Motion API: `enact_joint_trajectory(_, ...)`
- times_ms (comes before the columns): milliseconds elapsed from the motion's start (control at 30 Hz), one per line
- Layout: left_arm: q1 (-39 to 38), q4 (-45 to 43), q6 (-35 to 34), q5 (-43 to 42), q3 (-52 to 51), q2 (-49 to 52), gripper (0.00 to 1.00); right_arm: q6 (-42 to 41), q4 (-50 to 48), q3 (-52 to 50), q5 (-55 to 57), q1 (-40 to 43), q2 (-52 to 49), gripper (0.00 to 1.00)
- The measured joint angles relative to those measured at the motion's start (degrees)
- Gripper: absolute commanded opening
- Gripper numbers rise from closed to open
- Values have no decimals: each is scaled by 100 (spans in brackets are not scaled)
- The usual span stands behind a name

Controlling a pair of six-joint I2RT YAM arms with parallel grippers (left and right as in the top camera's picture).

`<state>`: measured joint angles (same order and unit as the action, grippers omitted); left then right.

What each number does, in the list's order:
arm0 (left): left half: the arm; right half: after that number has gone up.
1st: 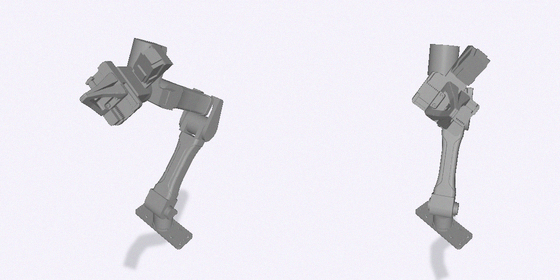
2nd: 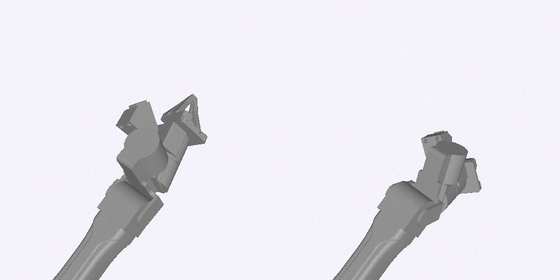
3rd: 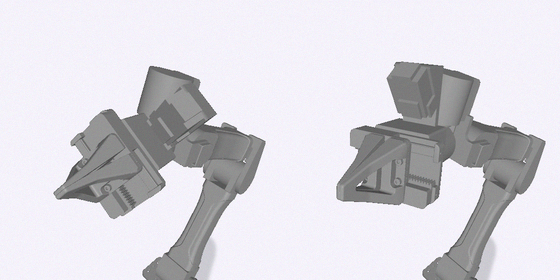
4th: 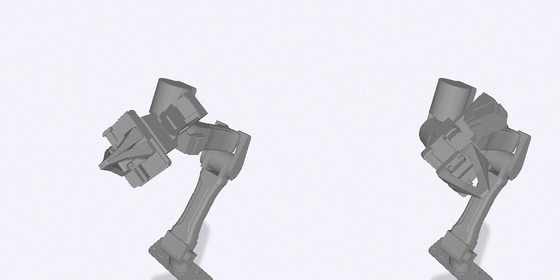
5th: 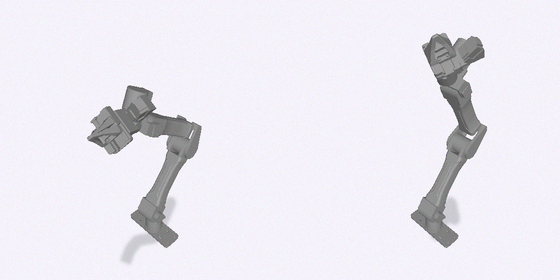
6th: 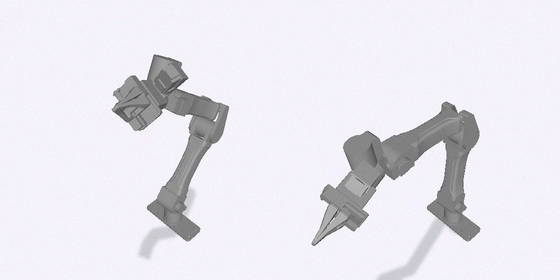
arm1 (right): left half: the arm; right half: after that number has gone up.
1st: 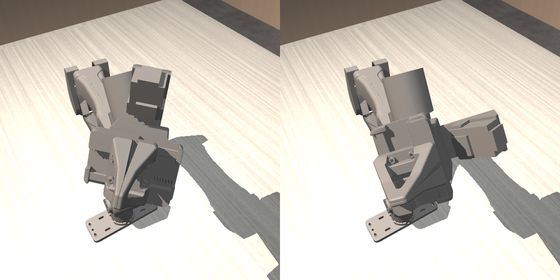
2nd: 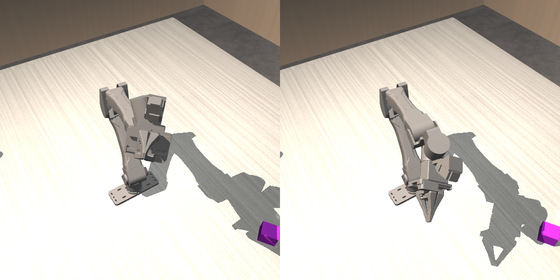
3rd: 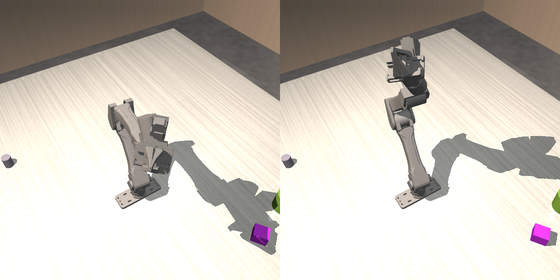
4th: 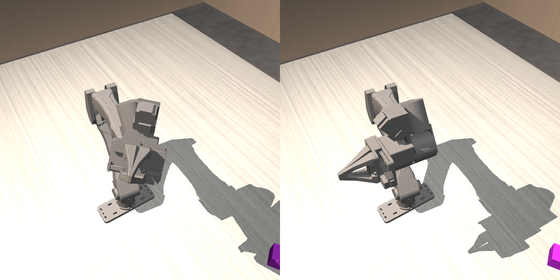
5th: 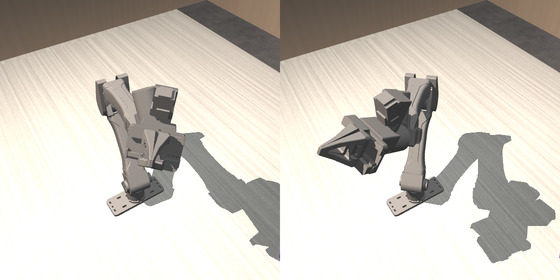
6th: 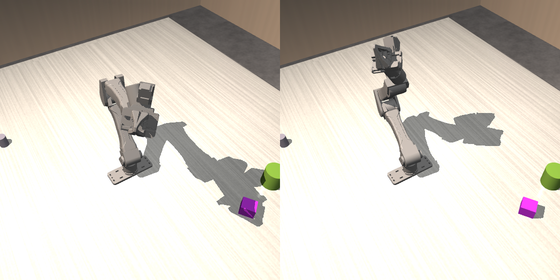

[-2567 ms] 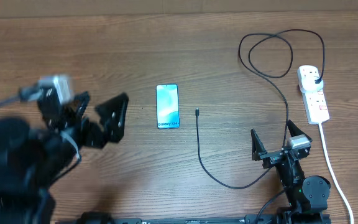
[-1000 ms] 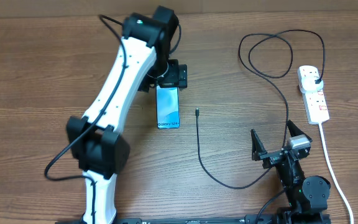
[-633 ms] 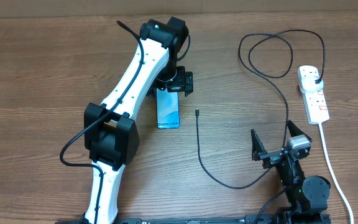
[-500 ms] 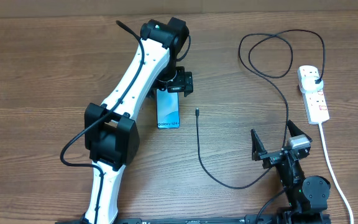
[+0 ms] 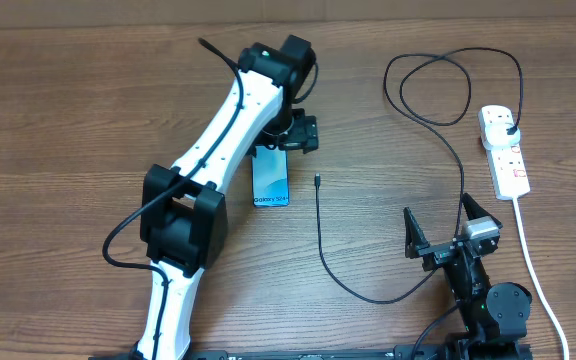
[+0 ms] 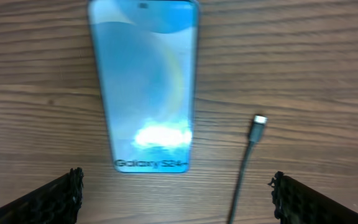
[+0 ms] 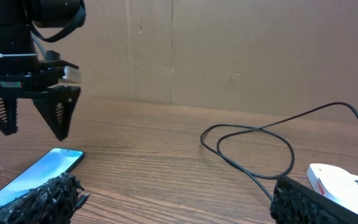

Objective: Plug charger to phone and switch on socket
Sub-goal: 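Lower the left gripper and grasp the phone's top edge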

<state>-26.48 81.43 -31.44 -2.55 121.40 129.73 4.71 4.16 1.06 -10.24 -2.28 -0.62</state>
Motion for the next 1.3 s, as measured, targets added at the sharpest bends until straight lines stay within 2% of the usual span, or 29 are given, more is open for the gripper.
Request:
enact_joint_trajectory(233,173,-24,-2,131,-188,0,100,0,0,0,0,-2,0,100)
enact_joint_trajectory(533,173,-756,-4,192,-1084,0,100,0,-2,0,0,0,0,100)
enact_joint_trajectory(867,142,-997,-17,-149,-1182,2,100,-2,-2,0,0,-2,0,100)
enact_joint_trajectory(1300,59,-1381,-15,181,-1639,2,99,0,0,0,0,-2,0,100)
